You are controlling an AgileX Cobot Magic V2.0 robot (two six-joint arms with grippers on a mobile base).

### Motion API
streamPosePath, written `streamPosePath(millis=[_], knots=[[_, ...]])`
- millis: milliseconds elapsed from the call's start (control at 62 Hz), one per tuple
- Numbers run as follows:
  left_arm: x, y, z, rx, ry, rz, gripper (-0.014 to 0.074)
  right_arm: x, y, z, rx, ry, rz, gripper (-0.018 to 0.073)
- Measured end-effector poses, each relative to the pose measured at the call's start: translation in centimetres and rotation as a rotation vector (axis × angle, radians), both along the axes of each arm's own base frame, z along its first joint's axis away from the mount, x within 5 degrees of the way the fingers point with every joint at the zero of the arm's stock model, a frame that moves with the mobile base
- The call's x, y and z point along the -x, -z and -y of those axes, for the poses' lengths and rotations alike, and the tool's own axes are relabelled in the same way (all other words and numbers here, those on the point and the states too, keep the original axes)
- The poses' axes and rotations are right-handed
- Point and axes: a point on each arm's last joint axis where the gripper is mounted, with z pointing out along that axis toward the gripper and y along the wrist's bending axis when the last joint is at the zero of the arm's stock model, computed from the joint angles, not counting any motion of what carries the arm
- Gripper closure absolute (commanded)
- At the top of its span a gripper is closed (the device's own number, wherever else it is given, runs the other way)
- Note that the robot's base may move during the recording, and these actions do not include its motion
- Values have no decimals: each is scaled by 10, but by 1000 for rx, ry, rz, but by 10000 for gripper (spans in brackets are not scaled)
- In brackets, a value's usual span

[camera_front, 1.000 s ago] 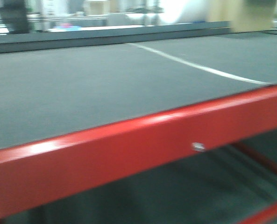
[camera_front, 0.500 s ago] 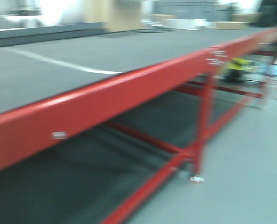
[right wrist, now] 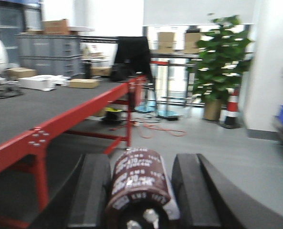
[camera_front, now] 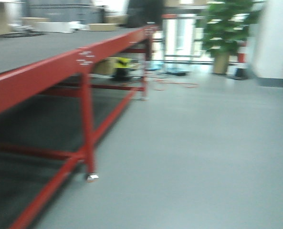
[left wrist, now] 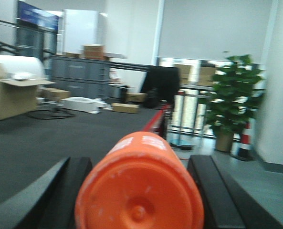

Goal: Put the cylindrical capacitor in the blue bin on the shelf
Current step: 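Drive the base away from the table holding both objects, then drive toward the steel shelf of blue bins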

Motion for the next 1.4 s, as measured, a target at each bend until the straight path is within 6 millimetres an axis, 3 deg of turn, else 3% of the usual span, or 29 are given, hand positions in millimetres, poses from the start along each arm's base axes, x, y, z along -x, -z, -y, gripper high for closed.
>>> streamPosePath(millis=[597,1403], knots=[[0,0,0,-2,0,0,708,14,-4,1,-4,0,47,721],[0,0,0,-2,0,0,708,15,-4,1,-4,0,48,721]])
